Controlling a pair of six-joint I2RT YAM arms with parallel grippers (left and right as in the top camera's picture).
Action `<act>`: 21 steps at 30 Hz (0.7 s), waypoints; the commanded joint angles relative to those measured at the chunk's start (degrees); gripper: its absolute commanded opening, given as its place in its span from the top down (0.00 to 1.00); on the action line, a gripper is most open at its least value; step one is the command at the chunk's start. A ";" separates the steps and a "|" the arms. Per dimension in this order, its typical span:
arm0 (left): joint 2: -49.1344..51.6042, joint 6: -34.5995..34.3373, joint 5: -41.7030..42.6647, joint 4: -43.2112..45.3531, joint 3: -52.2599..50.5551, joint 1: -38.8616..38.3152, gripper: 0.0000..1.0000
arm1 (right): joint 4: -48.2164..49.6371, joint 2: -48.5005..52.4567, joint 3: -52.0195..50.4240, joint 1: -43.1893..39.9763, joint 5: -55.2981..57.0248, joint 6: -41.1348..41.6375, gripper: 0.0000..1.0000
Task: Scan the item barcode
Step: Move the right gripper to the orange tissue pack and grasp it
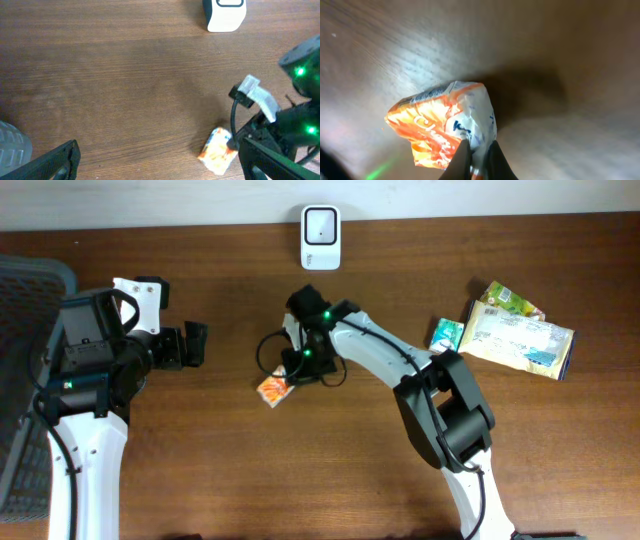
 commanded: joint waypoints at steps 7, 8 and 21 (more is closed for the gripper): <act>-0.39 0.92 0.63 0.00 0.35 0.15 0.01 | -7.69 0.50 10.32 -0.33 7.54 23.52 0.33; -0.39 0.92 0.66 0.00 0.35 0.15 0.01 | -7.74 0.52 9.70 -0.11 5.60 27.54 0.34; -0.39 0.92 0.63 -0.02 0.35 0.15 0.01 | -2.82 0.57 3.50 4.72 24.98 22.60 0.75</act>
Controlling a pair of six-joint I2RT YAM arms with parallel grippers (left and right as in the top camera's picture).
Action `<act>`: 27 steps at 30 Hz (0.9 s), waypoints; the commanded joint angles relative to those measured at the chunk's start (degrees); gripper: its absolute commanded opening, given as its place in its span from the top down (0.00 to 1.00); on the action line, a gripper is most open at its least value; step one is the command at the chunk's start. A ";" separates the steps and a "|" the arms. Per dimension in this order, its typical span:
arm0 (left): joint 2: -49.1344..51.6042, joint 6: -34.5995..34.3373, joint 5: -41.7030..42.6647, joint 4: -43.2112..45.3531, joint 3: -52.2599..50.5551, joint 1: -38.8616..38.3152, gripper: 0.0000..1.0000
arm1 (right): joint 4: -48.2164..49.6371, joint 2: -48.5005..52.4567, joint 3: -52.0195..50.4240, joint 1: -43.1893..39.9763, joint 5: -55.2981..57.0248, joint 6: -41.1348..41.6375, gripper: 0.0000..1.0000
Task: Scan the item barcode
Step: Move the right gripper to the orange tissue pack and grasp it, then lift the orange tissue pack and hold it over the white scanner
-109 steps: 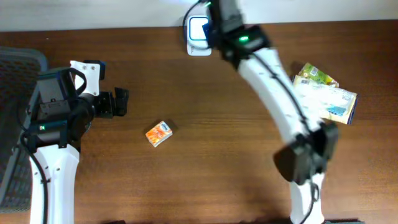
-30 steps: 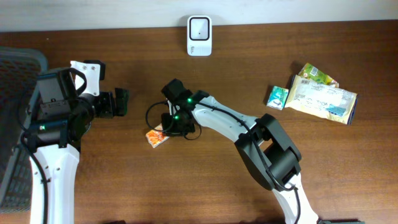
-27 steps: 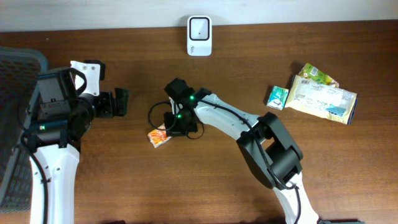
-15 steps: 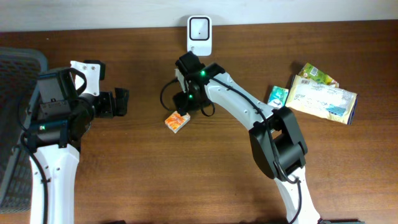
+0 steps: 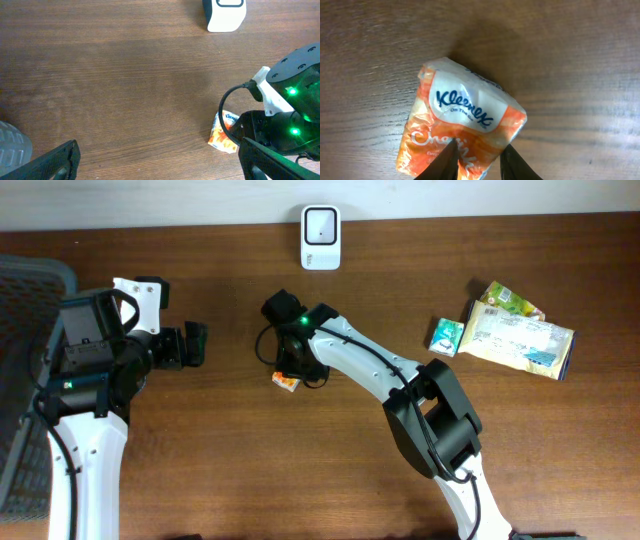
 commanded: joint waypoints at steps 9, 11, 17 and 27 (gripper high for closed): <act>-0.39 0.92 0.66 -0.04 0.35 0.15 0.01 | 0.39 0.15 3.26 -13.94 -27.58 -37.53 0.47; -0.39 0.92 0.66 -0.04 0.35 0.15 0.01 | 0.00 0.15 3.19 -14.53 -28.35 -37.57 0.47; -0.39 0.92 0.63 -0.02 0.35 0.15 0.01 | 3.30 0.26 -3.41 -12.96 -27.96 -37.31 0.59; -0.39 0.92 0.63 -0.04 0.35 0.15 0.01 | 9.66 -2.34 -8.00 -16.90 -46.49 -33.90 0.96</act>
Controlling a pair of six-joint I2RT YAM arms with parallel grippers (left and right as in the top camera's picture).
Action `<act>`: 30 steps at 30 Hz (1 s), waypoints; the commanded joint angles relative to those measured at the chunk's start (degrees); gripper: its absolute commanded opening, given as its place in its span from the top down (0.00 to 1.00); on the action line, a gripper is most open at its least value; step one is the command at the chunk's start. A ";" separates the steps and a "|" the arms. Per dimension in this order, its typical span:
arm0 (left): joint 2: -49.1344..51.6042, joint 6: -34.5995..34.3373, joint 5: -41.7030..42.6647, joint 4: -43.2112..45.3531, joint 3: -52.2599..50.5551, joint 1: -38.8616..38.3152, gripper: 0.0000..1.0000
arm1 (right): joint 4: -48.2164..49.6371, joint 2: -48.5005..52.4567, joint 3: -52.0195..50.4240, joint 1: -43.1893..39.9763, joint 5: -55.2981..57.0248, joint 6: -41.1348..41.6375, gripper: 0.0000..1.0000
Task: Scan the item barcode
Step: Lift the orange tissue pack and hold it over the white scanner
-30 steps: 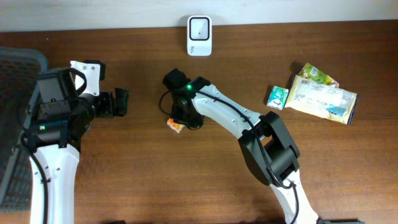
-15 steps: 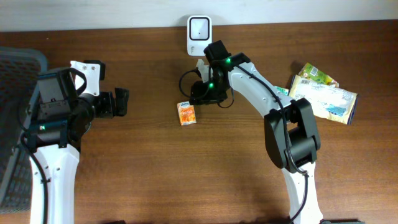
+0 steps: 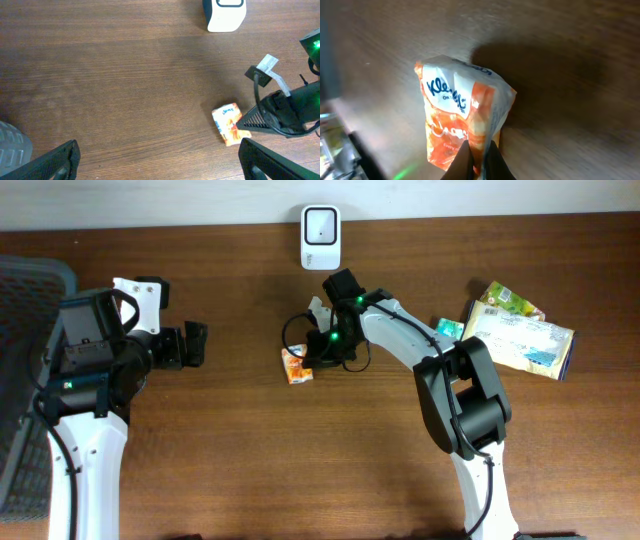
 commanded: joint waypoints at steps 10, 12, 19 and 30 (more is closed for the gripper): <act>-0.39 0.92 0.63 -0.02 0.35 0.15 0.01 | 4.46 -8.24 -0.26 -18.03 -49.68 1.01 0.96; -0.39 0.92 0.66 -0.02 0.35 0.15 0.01 | 4.44 -10.75 -0.24 -19.96 -49.70 3.15 0.96; -0.39 0.92 0.63 -0.02 0.35 0.15 0.01 | 4.42 -30.12 -0.28 -27.58 -49.70 1.97 0.96; -0.39 0.92 0.63 -0.02 0.35 0.15 0.01 | -10.54 -30.77 8.87 -15.80 11.21 0.83 0.96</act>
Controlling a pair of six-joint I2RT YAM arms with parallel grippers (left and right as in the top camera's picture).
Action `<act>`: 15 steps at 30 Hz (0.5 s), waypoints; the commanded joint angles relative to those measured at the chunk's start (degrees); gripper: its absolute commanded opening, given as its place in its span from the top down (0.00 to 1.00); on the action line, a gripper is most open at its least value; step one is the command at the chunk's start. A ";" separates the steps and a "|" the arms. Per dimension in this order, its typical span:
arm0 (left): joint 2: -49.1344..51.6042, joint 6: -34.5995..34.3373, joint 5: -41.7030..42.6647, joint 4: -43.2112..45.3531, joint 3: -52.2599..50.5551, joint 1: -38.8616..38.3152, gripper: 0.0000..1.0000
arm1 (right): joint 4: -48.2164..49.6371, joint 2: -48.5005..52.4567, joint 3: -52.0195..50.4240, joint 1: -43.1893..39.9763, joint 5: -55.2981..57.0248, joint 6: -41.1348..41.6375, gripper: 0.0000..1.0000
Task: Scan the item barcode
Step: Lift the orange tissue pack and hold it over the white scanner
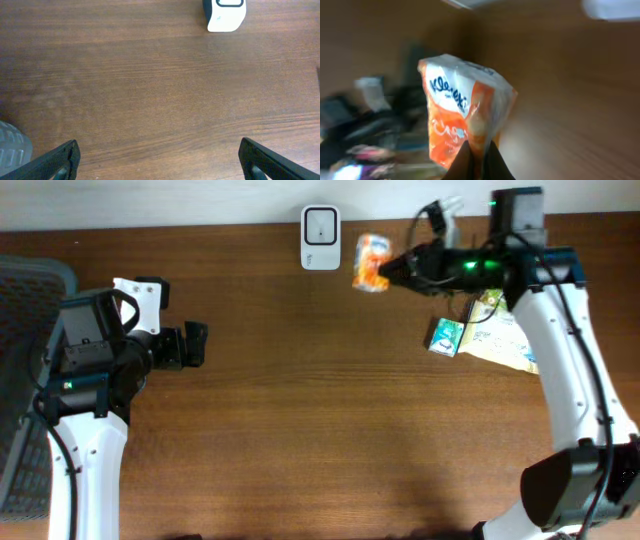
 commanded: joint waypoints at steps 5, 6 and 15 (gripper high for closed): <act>-0.39 0.92 0.66 0.02 0.35 0.15 0.01 | -6.03 5.20 18.99 17.92 64.89 -11.87 0.96; -0.39 0.92 0.63 0.02 0.35 0.15 0.01 | -1.90 8.37 18.99 20.04 71.19 -17.94 0.96; -0.39 0.92 0.66 0.00 0.35 0.15 0.01 | 38.73 33.42 18.97 23.47 83.52 -54.10 0.96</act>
